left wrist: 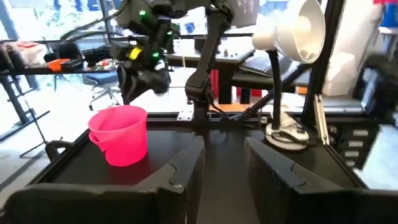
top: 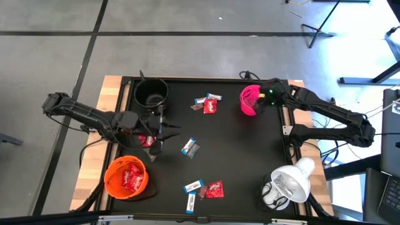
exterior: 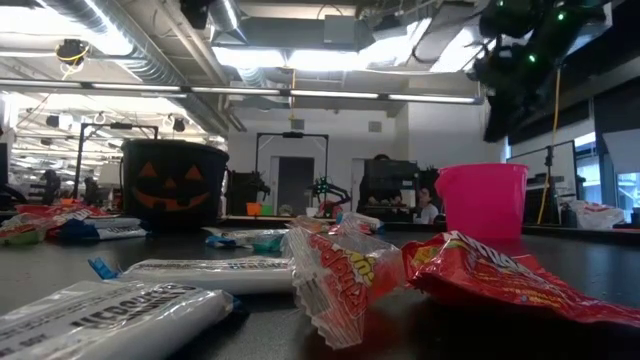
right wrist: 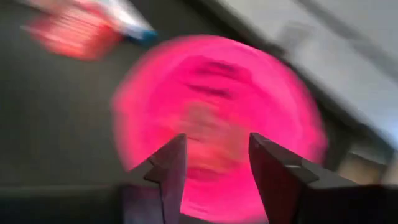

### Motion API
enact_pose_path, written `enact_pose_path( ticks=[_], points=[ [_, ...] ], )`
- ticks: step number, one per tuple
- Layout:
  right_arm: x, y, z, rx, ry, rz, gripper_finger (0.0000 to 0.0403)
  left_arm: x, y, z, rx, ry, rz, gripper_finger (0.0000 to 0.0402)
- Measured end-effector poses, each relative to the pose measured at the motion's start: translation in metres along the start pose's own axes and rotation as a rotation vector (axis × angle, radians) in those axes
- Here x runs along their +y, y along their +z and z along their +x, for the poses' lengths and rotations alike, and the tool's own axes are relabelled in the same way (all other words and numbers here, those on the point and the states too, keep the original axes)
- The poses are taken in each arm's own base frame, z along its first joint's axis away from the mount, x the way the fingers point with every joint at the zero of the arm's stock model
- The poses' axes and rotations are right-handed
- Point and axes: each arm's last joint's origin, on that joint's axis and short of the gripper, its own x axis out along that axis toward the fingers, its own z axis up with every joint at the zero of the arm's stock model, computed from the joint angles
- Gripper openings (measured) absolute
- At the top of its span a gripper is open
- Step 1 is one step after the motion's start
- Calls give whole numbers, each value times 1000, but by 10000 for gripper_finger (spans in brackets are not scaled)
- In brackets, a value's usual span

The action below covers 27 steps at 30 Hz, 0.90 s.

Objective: Sort candy
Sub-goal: Put the red candy into the orange bucket

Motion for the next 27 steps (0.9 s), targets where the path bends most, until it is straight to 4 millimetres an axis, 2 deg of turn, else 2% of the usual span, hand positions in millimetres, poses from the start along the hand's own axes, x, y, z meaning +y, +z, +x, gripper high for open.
enact_pose_path(
  ticks=[4,10,14,19,27],
  points=[
    [21,15,-7,-135,374,9,178,0,-2,0,20,-11,-56,105],
    [80,21,-20,-303,625,-208,179,-5,-7,1,60,-52,-115,105],
    [126,10,-20,-337,705,-385,179,-11,-10,2,77,-63,-108,105],
    [179,-11,-9,-319,797,-529,179,-16,-12,3,78,-31,-118,105],
    [246,-49,18,-329,904,-673,179,-24,-18,7,106,-46,-108,105]
  ],
)
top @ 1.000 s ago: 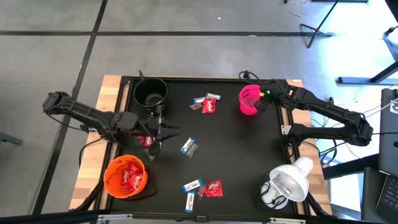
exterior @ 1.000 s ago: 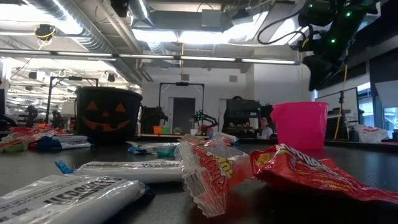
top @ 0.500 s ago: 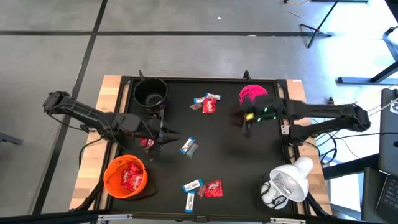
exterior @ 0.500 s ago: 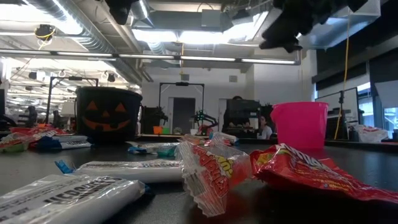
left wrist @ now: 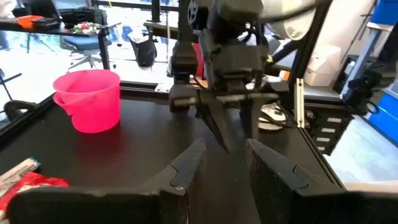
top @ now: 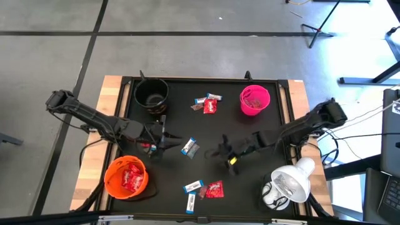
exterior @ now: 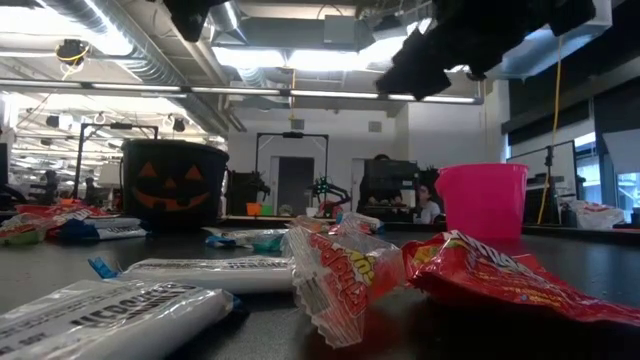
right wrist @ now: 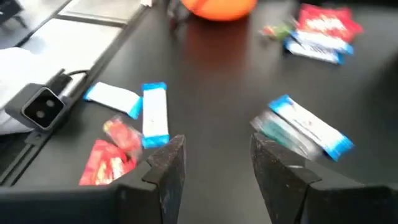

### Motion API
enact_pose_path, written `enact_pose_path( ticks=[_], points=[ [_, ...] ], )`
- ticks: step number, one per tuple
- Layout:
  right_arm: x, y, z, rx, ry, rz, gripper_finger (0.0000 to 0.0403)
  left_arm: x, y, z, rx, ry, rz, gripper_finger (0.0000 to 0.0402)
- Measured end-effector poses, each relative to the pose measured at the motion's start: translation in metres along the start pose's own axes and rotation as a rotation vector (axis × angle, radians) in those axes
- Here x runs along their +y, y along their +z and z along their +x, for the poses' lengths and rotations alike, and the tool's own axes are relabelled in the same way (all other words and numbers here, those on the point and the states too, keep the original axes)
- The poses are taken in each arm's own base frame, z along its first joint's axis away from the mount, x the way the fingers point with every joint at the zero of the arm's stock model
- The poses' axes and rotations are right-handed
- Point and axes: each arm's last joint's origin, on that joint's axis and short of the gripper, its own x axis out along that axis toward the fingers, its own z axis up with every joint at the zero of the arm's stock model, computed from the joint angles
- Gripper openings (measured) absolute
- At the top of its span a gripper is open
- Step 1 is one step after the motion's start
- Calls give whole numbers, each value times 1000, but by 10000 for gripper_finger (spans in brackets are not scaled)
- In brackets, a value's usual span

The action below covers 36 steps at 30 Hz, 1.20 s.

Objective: Sort candy
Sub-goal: Put the red candy into the orange bucket

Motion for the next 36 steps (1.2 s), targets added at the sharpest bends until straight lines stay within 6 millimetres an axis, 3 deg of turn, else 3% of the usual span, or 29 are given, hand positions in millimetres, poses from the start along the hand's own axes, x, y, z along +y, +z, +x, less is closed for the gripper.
enact_pose_path(
  ticks=[9,13,22,28,36],
  points=[
    [41,2,40,-15,65,-116,179,-10,-7,5,14,-9,-22,105],
    [43,-4,51,56,83,-79,179,-15,-10,10,3,-2,-60,105],
    [50,-47,55,424,132,31,179,-30,-25,19,55,-41,-77,105],
    [65,-56,64,425,150,19,179,-32,-29,22,62,-26,-84,105],
    [65,-63,75,410,103,68,179,-34,-28,22,46,-36,-142,105]
  ],
)
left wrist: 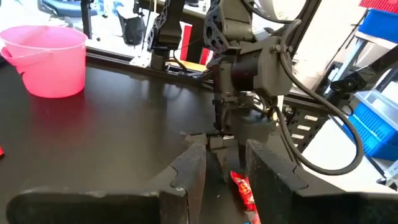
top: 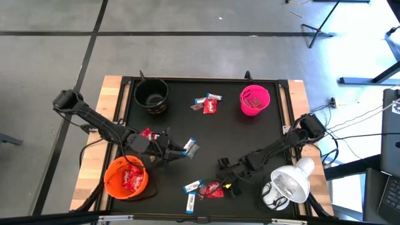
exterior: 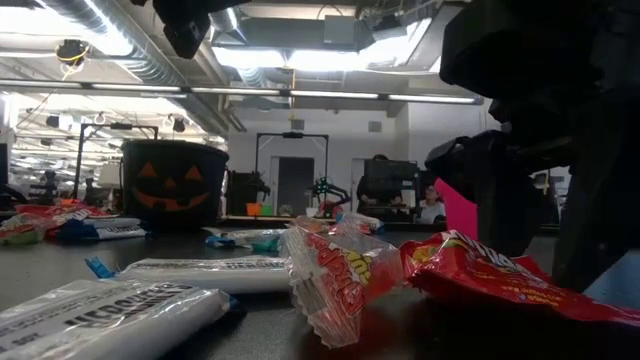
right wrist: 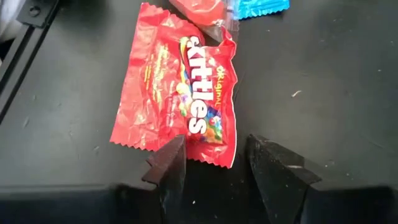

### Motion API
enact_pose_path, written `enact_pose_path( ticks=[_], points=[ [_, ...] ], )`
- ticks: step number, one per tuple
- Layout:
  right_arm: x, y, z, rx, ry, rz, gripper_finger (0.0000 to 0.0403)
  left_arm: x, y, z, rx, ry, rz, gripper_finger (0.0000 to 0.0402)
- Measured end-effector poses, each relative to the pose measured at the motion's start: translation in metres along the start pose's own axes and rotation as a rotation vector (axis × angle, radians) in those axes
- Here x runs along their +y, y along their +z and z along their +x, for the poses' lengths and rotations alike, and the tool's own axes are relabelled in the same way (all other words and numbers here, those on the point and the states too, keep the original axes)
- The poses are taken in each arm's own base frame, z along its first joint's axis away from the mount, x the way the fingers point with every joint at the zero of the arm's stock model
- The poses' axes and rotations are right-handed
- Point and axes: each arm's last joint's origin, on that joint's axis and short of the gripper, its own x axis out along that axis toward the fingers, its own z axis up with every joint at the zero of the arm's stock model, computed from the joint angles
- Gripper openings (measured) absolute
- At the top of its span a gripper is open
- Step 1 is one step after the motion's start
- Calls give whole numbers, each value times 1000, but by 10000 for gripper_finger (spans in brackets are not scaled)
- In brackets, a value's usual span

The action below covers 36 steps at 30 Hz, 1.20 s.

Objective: Sort candy
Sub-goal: Put the red candy into the orange bucket

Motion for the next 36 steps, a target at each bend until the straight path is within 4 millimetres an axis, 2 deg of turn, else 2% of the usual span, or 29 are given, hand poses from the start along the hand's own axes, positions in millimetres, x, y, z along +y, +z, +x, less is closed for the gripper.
enact_pose_path(
  ticks=[4,6,8,13,14,22,29,36],
  points=[
    [0,0,0,-4,-11,13,175,-2,0,-1,0,-8,2,105],
    [0,0,0,-4,-13,13,160,-2,0,-1,-7,-5,-1,105],
    [-1,0,0,-3,-18,14,132,-3,2,-1,-21,-9,-6,105],
    [-10,1,0,0,-35,36,23,-3,2,-1,-28,-12,-8,105],
    [-11,2,-1,-2,-34,39,12,-3,2,-1,-28,-12,-8,105],
    [-22,5,-13,-10,-105,50,4,-3,2,-1,-25,-12,1,105],
    [-22,18,-54,-72,-291,42,1,-1,3,-1,-46,39,41,105],
    [-21,34,-97,-219,-469,33,0,5,3,4,-65,118,114,106]
  ],
)
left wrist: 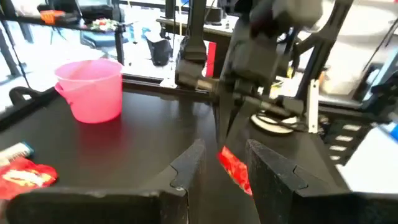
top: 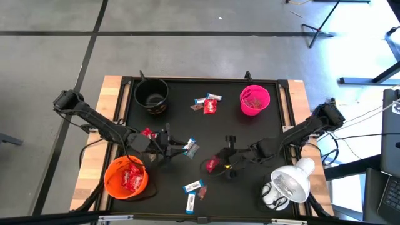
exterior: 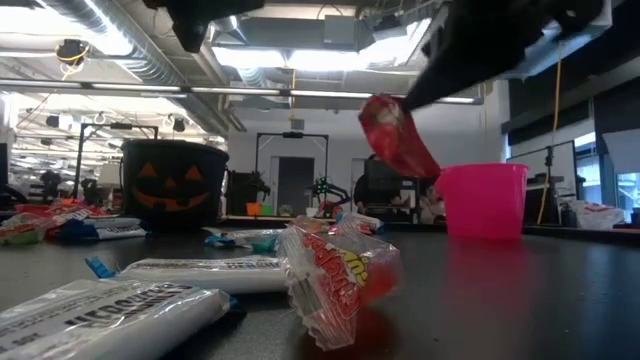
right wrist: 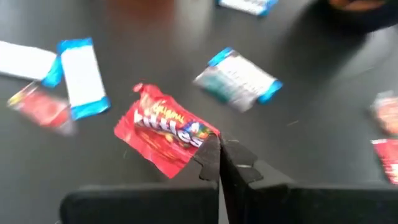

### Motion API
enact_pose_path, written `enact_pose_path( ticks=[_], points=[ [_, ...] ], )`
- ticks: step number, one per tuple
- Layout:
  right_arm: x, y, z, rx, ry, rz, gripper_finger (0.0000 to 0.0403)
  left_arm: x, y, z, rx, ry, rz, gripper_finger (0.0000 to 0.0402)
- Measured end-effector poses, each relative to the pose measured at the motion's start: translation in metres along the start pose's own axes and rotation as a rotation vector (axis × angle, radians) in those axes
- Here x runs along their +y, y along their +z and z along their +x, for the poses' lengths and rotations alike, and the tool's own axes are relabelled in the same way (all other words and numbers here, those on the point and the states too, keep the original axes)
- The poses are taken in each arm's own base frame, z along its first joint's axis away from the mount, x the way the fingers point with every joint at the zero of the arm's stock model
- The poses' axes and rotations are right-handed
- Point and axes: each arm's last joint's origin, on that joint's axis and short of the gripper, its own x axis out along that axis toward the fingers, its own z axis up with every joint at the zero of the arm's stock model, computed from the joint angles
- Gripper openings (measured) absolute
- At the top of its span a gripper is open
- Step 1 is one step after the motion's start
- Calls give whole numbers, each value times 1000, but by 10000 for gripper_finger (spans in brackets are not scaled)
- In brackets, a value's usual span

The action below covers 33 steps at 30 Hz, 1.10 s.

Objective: Sort candy
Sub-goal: Put the red candy into the orange bucket

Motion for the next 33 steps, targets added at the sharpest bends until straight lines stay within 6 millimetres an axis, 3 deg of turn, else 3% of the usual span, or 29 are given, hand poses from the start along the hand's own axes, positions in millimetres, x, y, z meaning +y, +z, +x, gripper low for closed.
enact_pose_path(
  ticks=[5,10,16,24,33],
  points=[
    [-11,9,-12,-72,-115,7,0,6,-5,16,-12,11,-3,130],
    [-23,19,-10,-141,-160,23,0,13,-17,35,13,50,-19,186],
    [-36,26,-6,-185,-184,47,0,15,-12,53,22,44,-70,235],
    [-44,29,-3,-205,-189,59,0,9,-8,69,37,24,-40,248],
    [-44,30,-4,-212,-188,60,0,10,-10,71,76,108,-37,248]
  ],
)
